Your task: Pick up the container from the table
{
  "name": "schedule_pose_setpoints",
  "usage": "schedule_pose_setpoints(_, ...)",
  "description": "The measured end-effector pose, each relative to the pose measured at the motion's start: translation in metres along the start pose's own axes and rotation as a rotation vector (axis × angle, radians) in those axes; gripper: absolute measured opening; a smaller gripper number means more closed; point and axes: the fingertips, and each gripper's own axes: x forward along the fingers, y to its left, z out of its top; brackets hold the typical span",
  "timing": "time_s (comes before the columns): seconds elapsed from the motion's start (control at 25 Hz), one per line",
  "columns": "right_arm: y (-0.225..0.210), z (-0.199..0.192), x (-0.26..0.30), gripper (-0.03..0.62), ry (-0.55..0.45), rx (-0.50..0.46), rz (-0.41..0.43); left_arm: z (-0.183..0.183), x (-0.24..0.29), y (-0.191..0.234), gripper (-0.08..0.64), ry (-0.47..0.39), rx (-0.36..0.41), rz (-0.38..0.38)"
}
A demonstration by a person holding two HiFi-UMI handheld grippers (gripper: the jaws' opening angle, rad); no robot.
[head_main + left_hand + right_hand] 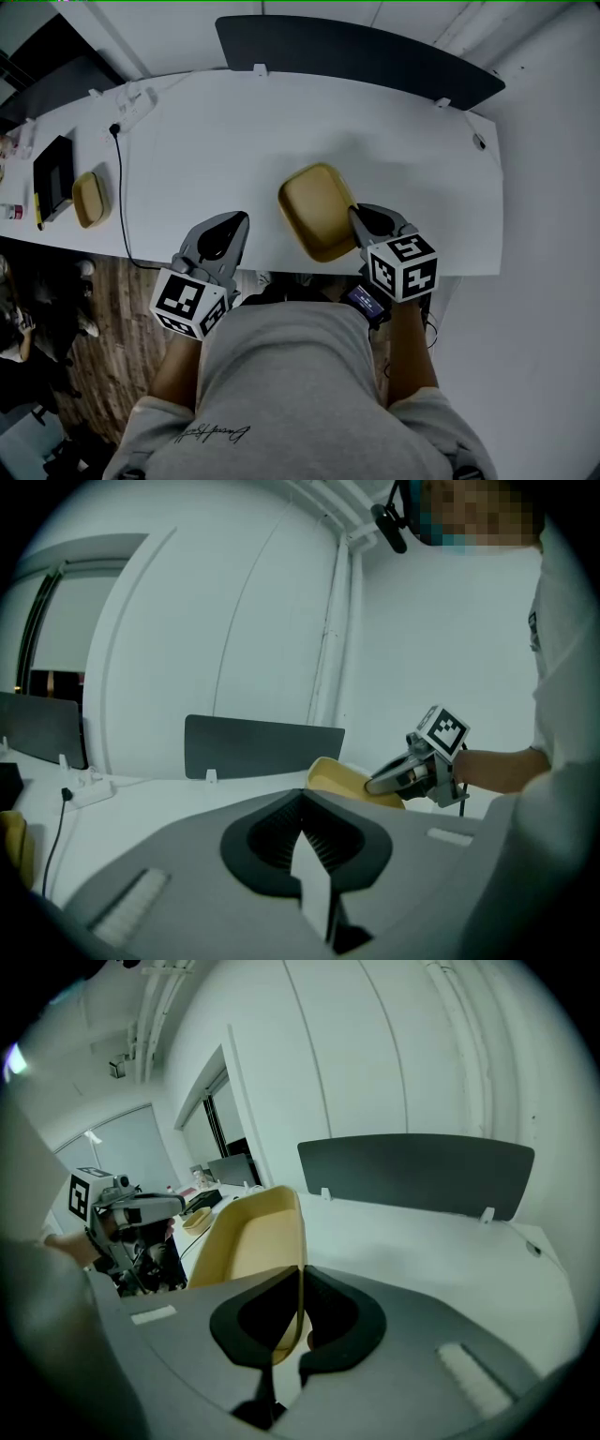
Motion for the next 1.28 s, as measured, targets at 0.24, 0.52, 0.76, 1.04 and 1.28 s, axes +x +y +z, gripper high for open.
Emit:
schedule_pose_setpoints(0.24,0.010,0.005,-0.007,0.029,-0.007,-0.020,0.026,-0.002,-0.003,-0.001,0.002,-0.016,-0.022,0.012)
schedule_pose_setpoints(0.52,0.016,0.006,-0.007,0.029,-0.019,-0.022,0.034,-0.004,-0.009,-0.006,0.000,-0.009,-0.016,0.008)
schedule_pose_setpoints(0.76,0.014,0.004,-0.008,0.029,-0.021,-0.020,0.033,-0.001,-0.013,-0.006,0.002,-0.016,-0.010,0.018)
schedule_pose_setpoints(1.04,0.009,0.002,-0.005,0.029,-0.015,-0.022,0.029,0.000,-0.011,-0.006,0.002,-0.020,-0.013,0.023)
schedule_pose_setpoints(1.28,0.006,-0.008,-0.007,0.029,-0.008,-0.002,0.027,-0.006,-0.008,-0.013,0.002,-0.003,-0.019,0.013)
